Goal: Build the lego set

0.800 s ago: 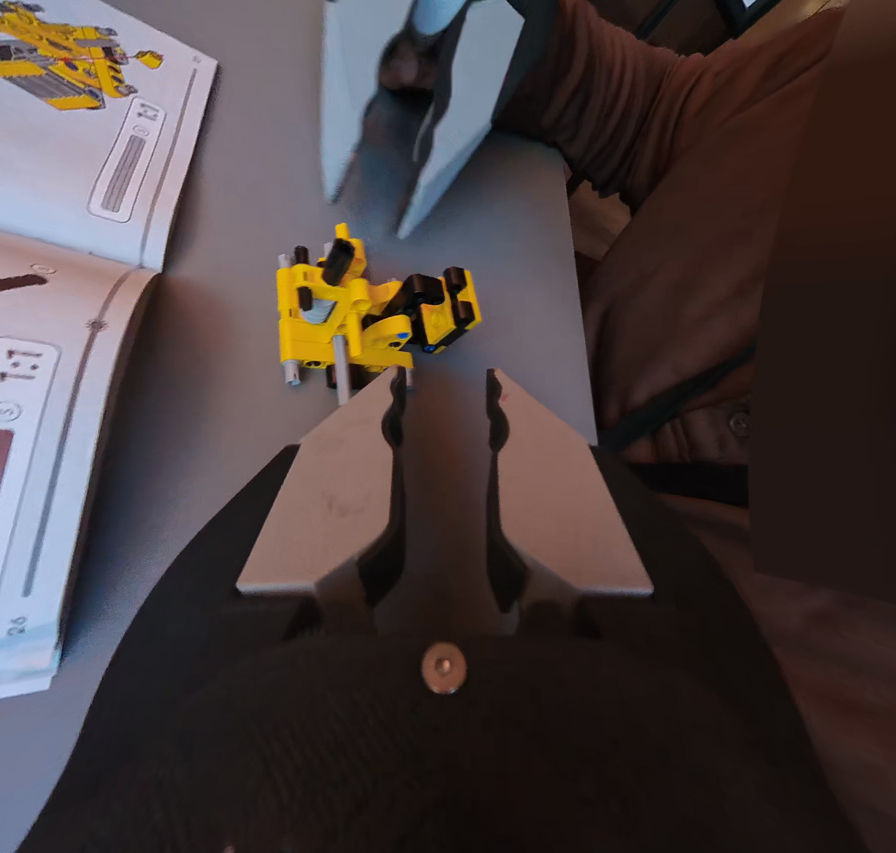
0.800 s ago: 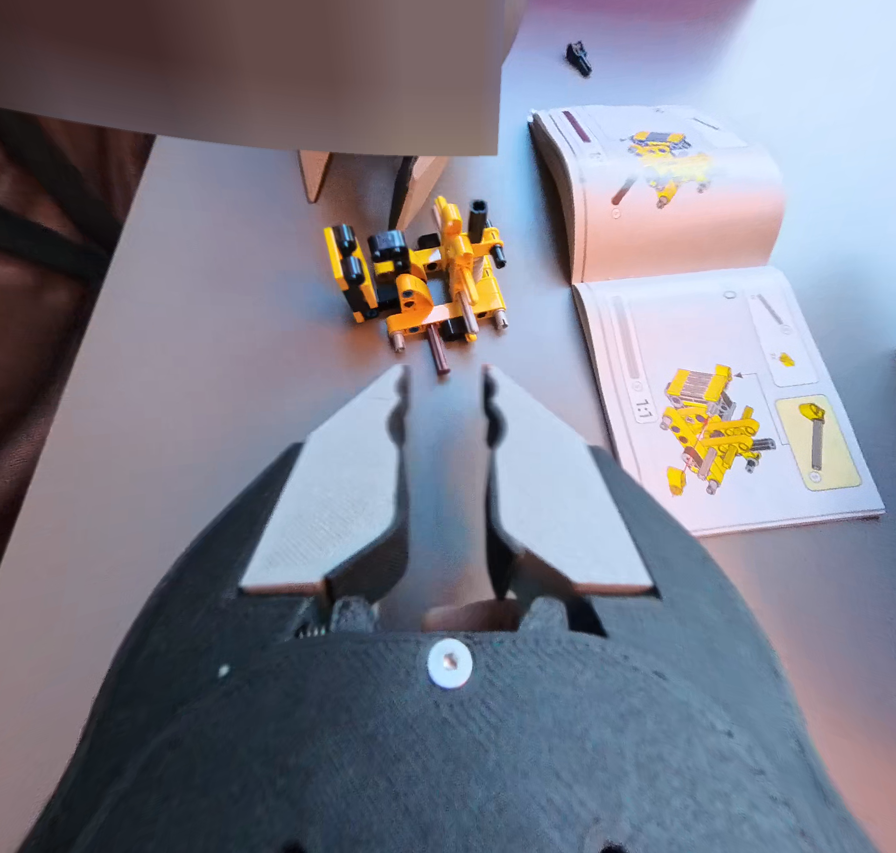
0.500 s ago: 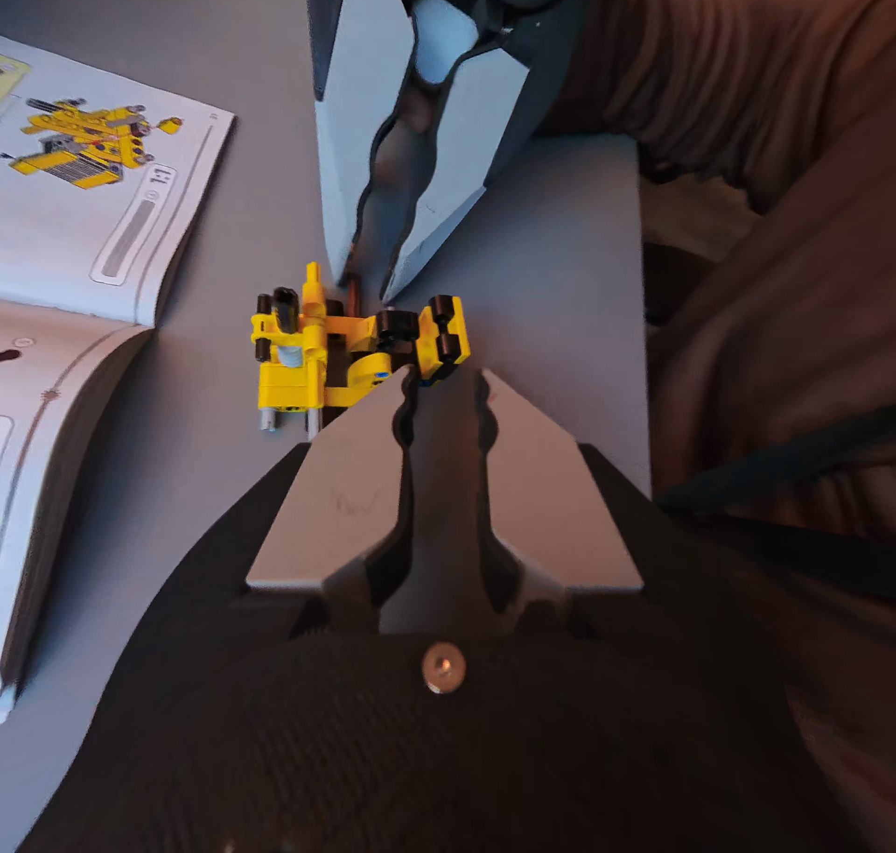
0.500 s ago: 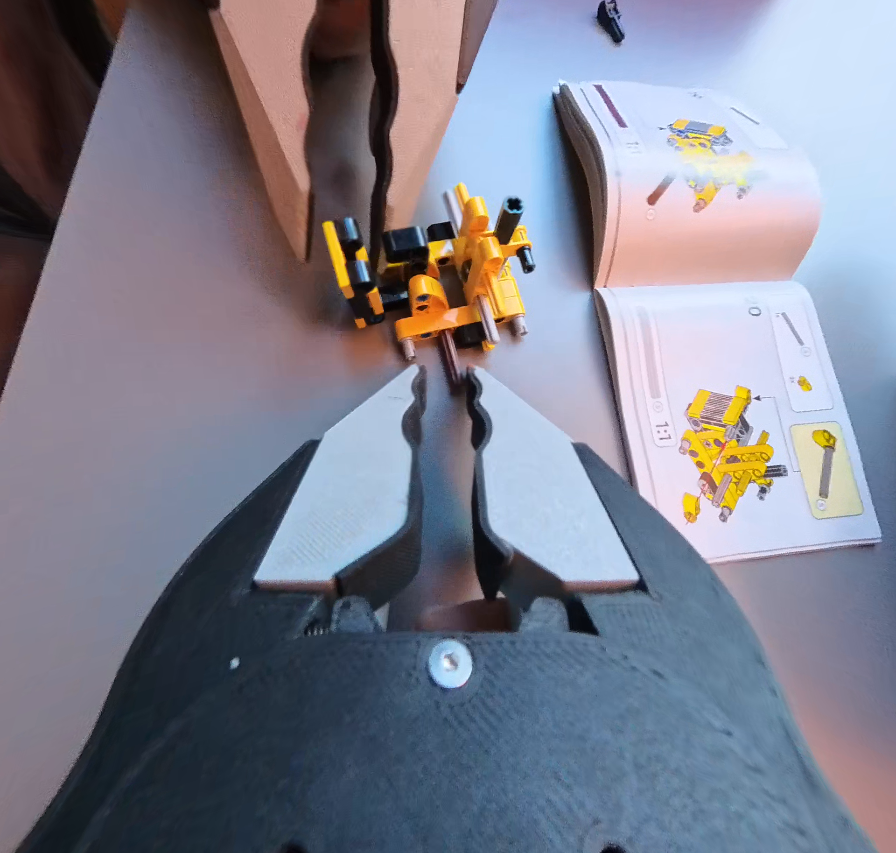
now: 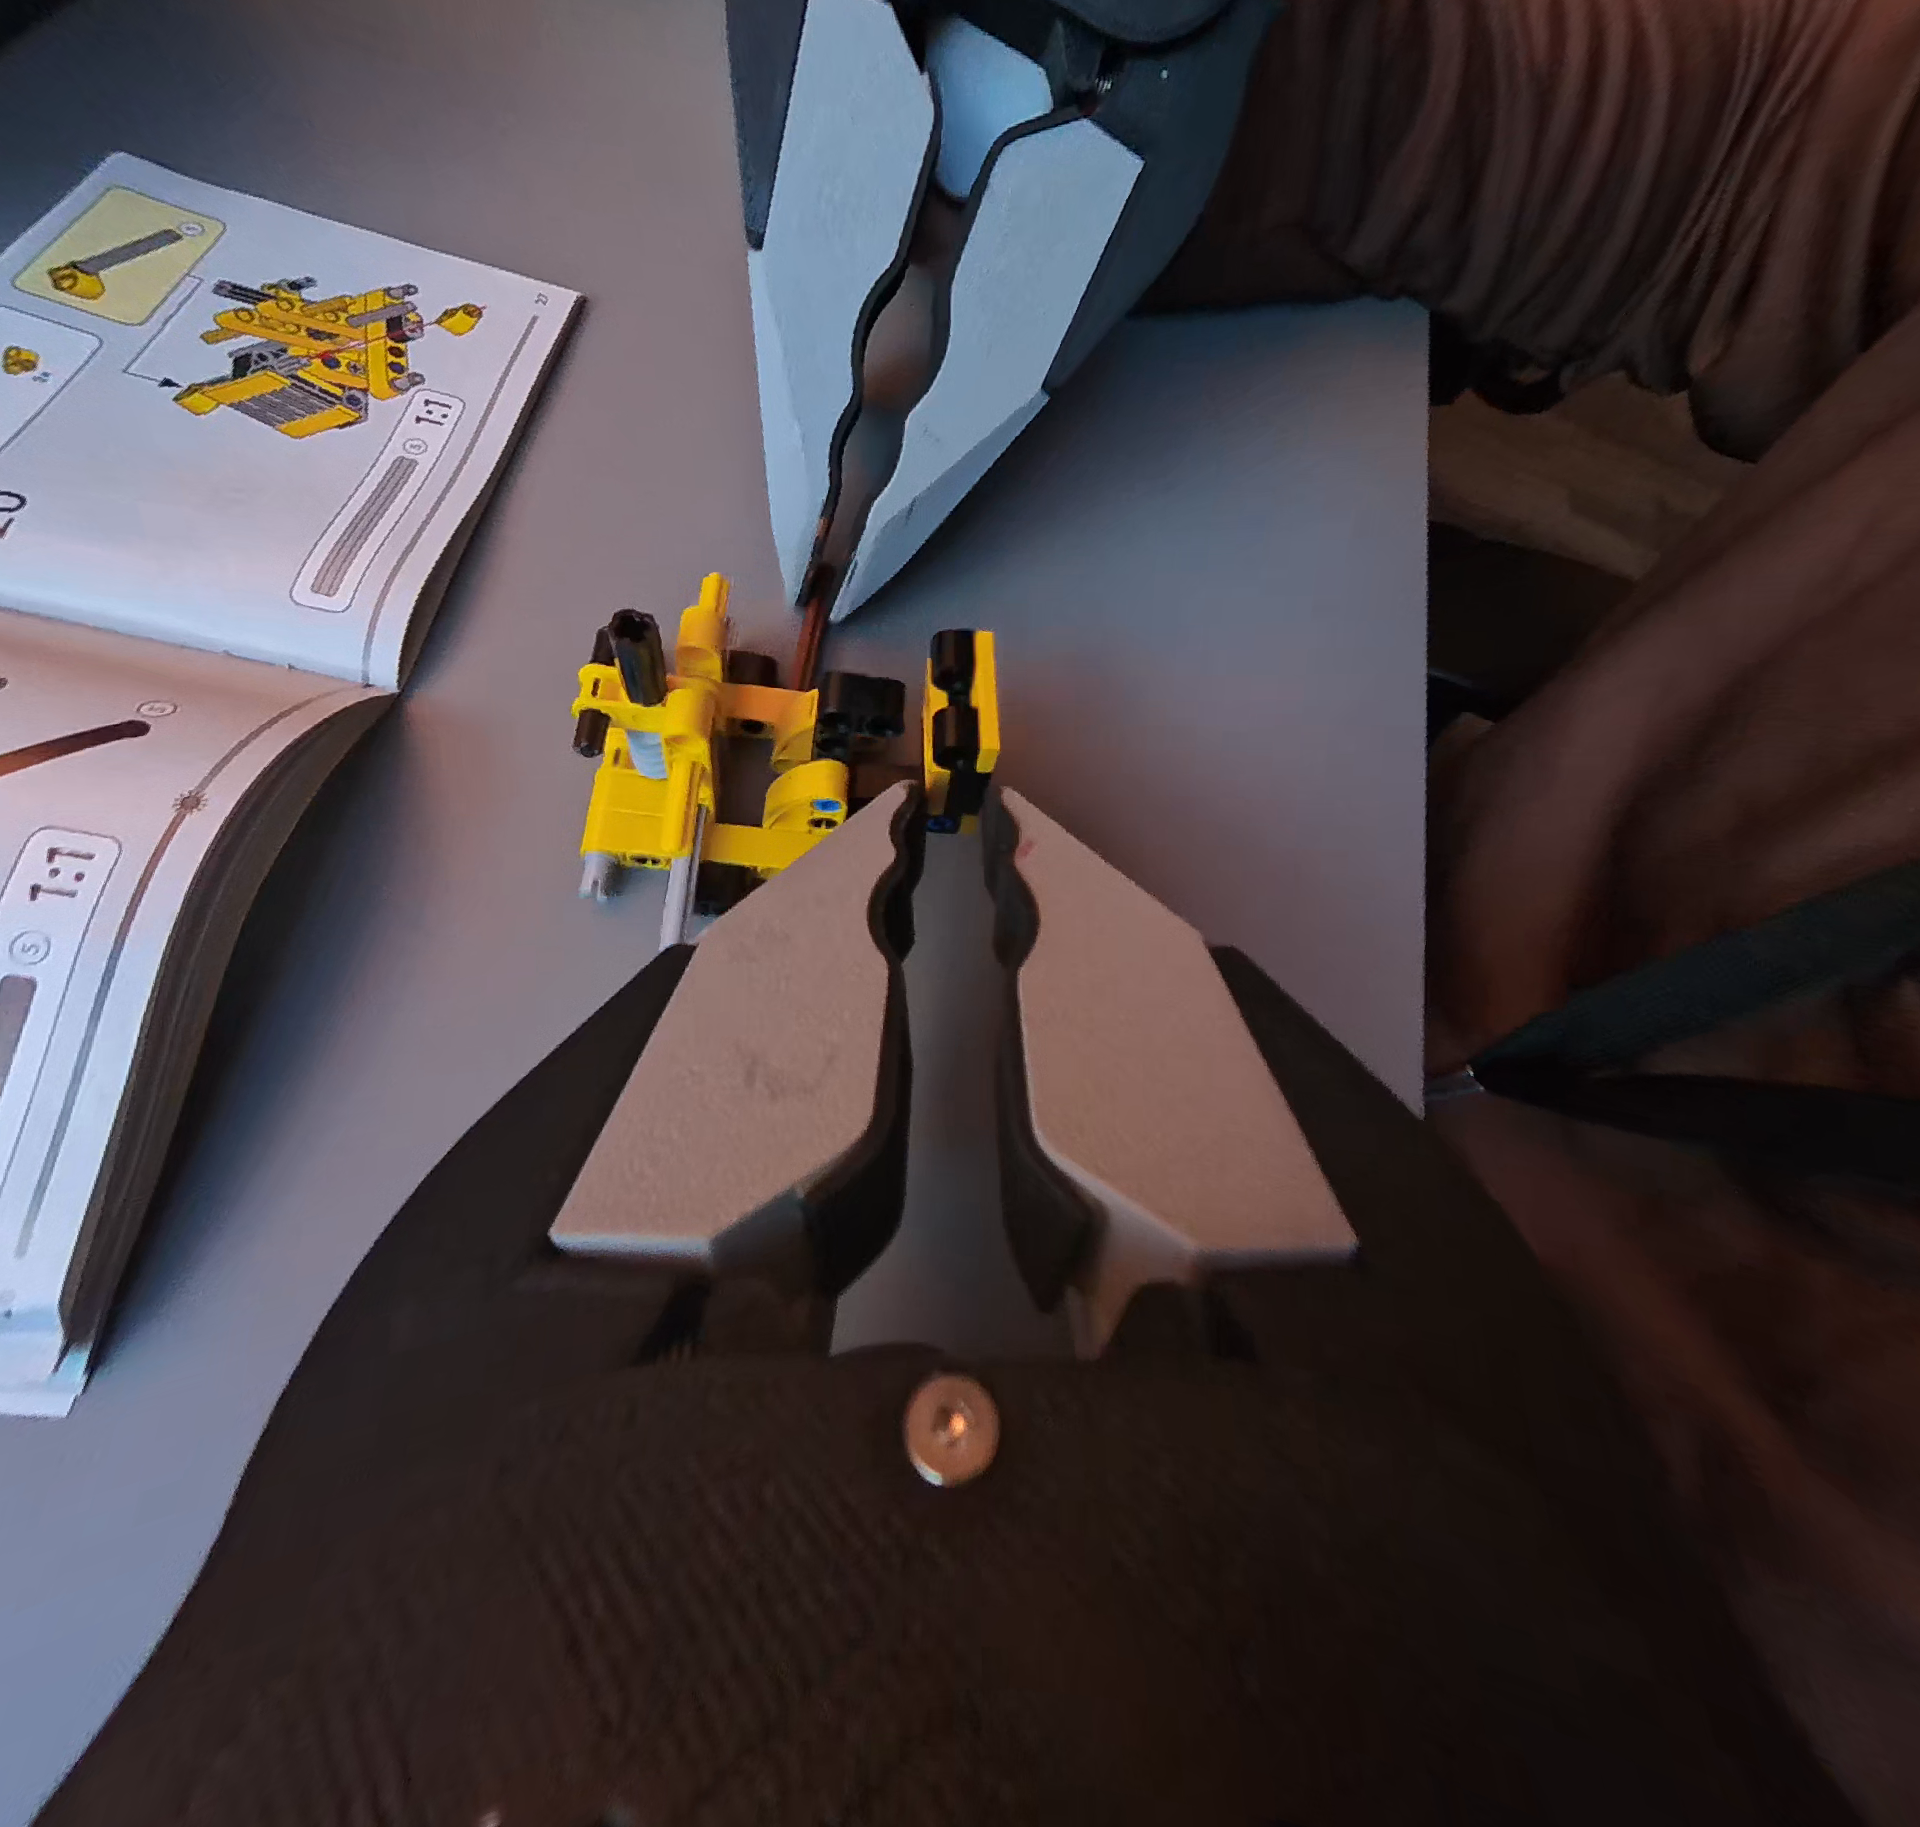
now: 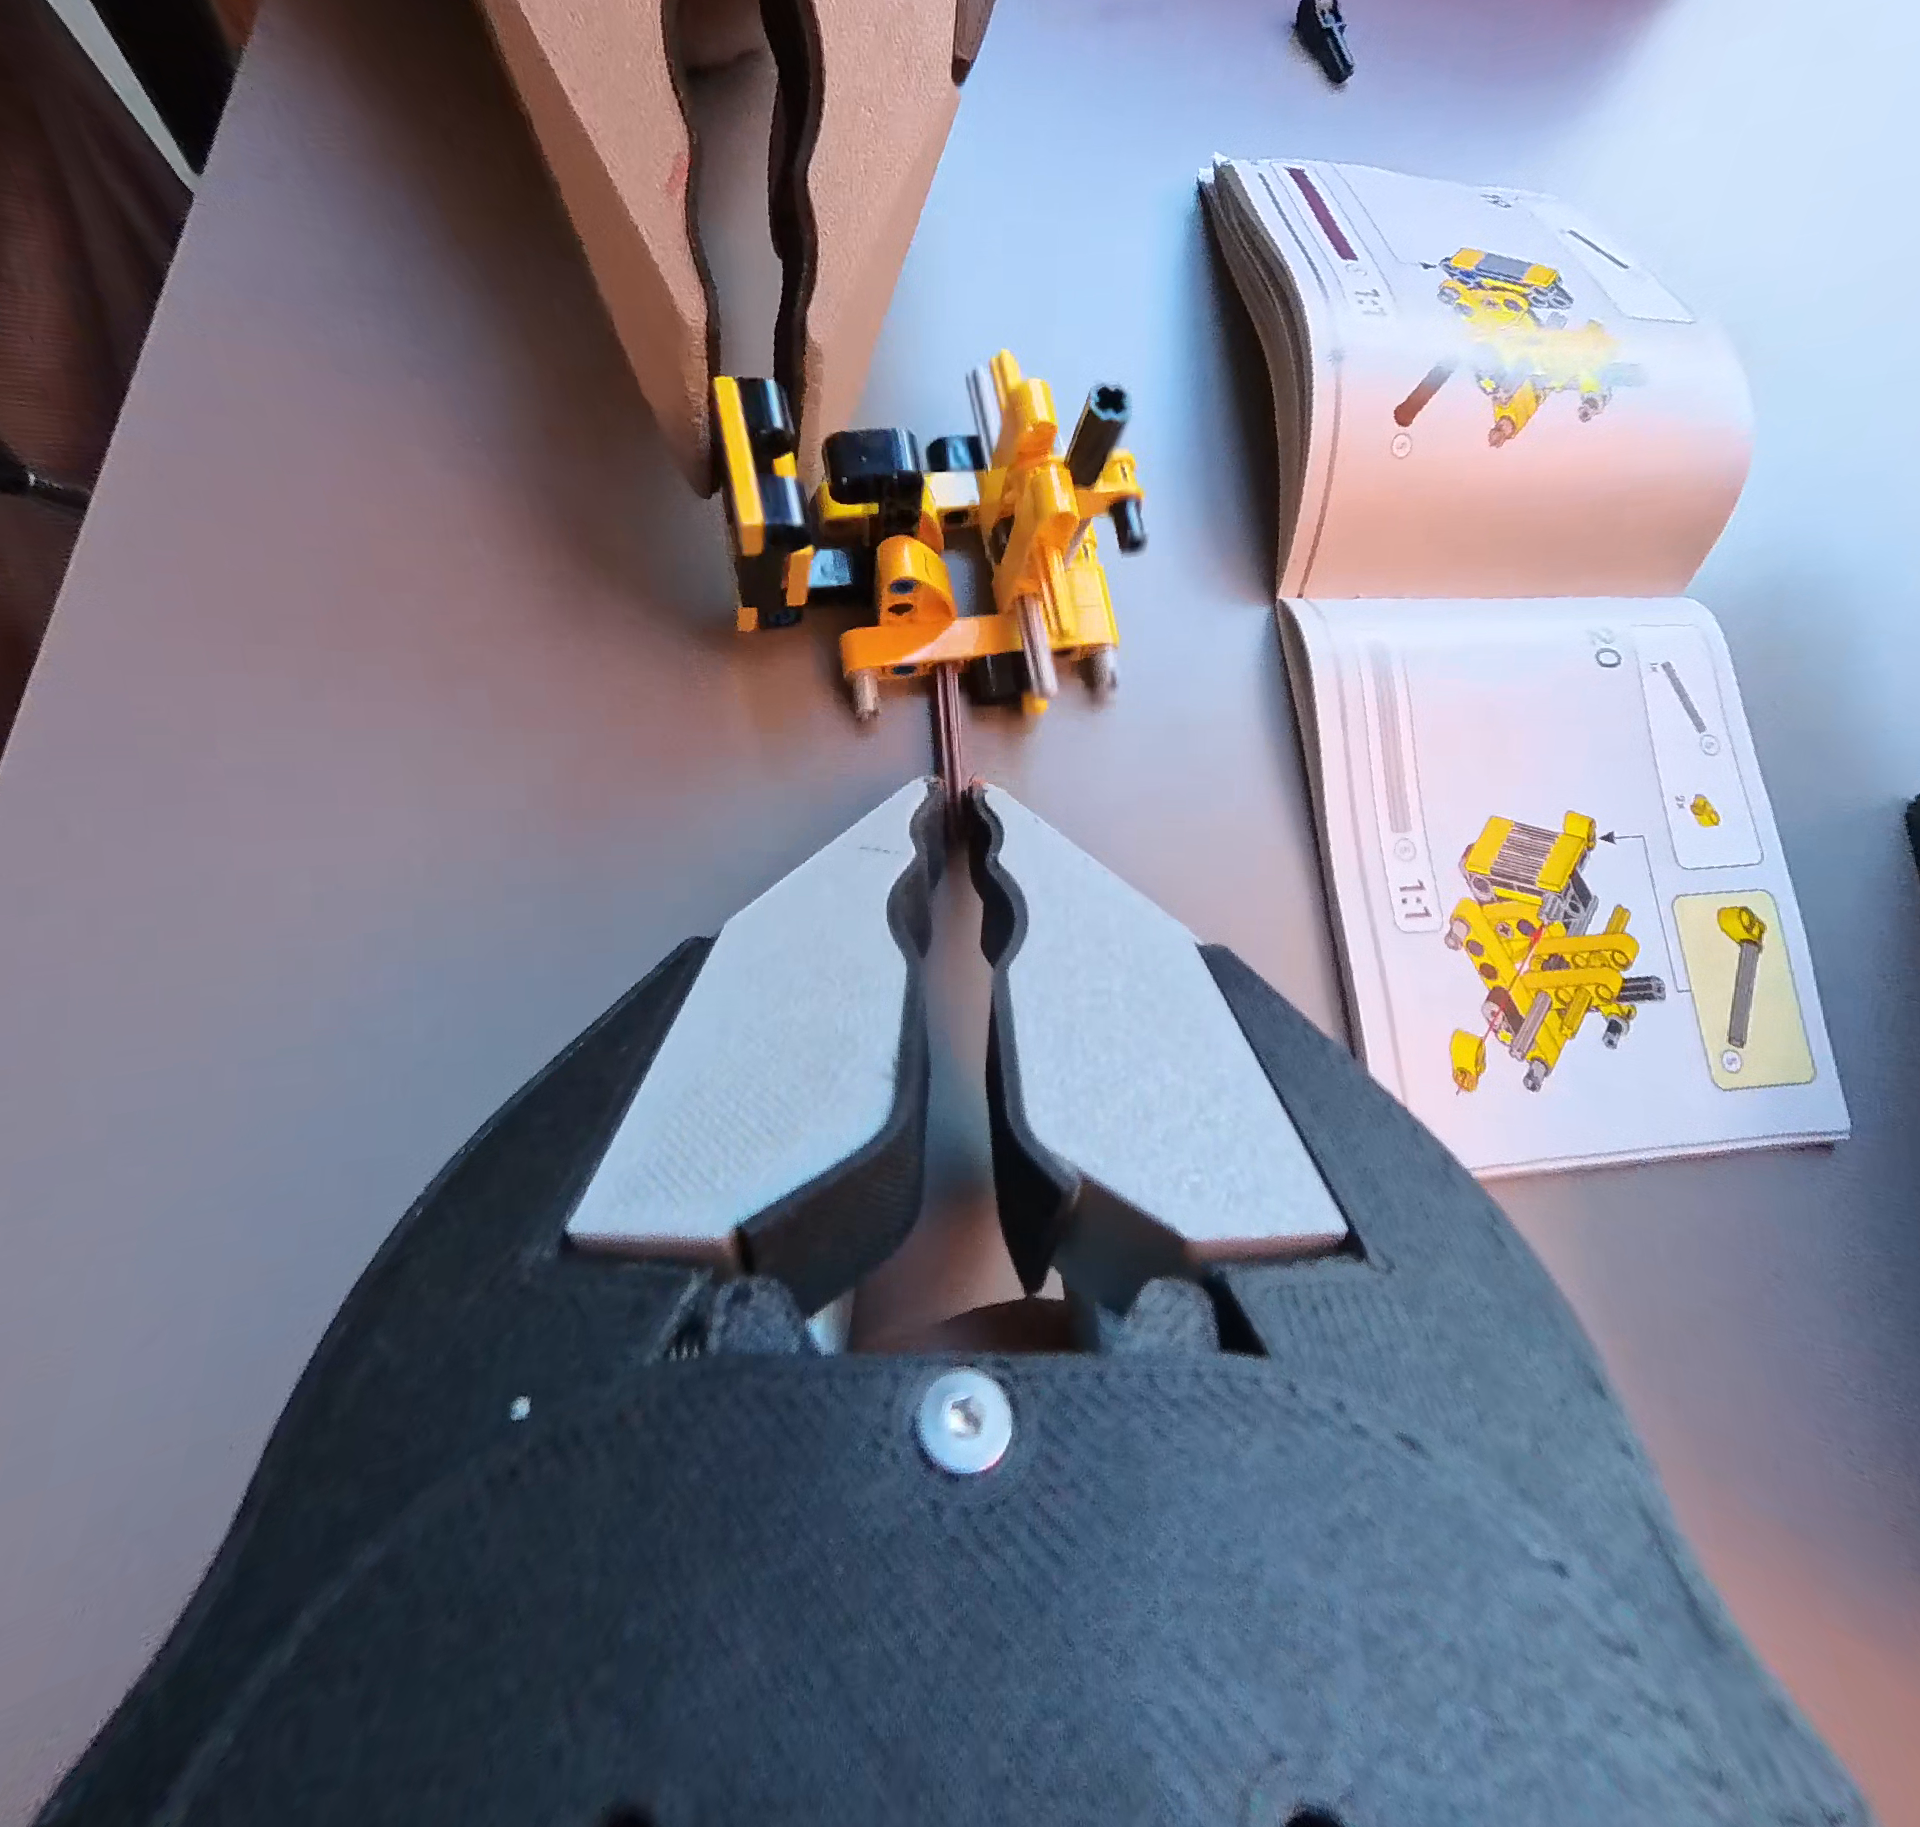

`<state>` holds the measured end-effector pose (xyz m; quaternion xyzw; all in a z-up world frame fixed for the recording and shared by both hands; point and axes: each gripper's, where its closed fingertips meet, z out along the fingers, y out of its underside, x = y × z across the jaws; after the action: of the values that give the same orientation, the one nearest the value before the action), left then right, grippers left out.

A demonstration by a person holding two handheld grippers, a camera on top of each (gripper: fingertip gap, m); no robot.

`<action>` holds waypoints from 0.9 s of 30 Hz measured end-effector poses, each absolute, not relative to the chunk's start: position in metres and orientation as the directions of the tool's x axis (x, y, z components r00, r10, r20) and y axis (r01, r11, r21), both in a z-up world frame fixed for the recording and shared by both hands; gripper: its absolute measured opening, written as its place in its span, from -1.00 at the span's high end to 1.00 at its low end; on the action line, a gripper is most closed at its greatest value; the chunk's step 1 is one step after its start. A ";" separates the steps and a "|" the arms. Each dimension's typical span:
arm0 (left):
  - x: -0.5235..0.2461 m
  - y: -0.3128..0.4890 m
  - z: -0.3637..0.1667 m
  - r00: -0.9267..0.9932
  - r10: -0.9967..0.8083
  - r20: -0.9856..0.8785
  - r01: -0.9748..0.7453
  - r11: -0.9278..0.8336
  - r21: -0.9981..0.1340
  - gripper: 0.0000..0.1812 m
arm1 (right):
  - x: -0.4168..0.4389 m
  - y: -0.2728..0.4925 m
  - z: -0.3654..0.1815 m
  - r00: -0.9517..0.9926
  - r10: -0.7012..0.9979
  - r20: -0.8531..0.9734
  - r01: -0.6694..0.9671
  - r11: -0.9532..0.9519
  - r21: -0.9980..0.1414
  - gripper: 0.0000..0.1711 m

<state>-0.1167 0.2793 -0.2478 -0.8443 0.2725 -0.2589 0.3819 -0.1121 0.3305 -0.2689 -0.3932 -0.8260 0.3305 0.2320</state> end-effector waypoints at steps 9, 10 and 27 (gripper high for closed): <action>-0.114 0.267 -0.246 0.646 -0.725 0.238 -0.304 -0.530 -0.791 0.92 | -0.107 0.339 -0.269 -0.573 0.816 0.073 0.523 0.433 -0.734 0.99; -0.113 0.266 -0.247 0.639 -0.731 0.241 -0.312 -0.531 -0.788 0.91 | -0.106 0.341 -0.269 -0.569 0.818 0.079 0.525 0.436 -0.731 0.98; -0.104 0.254 -0.250 0.574 -0.771 0.277 -0.353 -0.538 -0.765 0.91 | -0.146 0.312 -0.245 -0.514 0.840 0.174 0.444 0.434 -0.784 0.67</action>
<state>-0.1037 0.2539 -0.2501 -0.8205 0.3422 -0.3097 0.3373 -0.1458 0.3124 -0.2446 -0.4027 -0.7974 0.3478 0.2846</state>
